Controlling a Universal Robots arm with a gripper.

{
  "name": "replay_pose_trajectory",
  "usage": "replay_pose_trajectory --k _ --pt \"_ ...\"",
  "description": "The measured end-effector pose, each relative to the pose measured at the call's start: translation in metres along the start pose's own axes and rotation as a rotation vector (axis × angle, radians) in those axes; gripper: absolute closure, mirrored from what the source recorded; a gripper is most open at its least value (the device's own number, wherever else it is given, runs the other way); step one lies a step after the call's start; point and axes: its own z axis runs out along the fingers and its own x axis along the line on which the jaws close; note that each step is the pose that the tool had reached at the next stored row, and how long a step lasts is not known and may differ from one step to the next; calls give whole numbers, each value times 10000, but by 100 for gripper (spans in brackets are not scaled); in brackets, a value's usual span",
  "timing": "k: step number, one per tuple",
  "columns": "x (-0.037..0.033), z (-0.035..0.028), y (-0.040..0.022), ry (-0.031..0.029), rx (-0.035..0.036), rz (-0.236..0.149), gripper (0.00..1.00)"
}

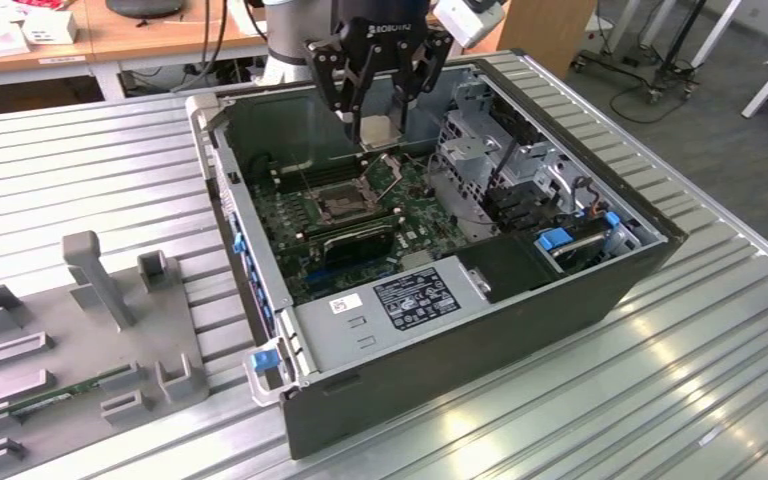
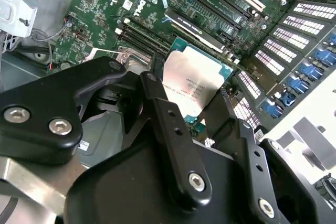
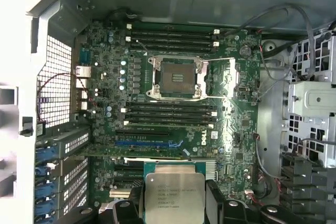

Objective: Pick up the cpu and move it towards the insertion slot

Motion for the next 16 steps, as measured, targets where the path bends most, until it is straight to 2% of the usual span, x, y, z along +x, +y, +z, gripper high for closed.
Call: replay_pose_trajectory --k 3,7,16 --pt "-1 3 19 0 0 -1 45" --pt "-2 15 77 0 0 -1 45" --pt "-5 48 275 0 -1 0 45"
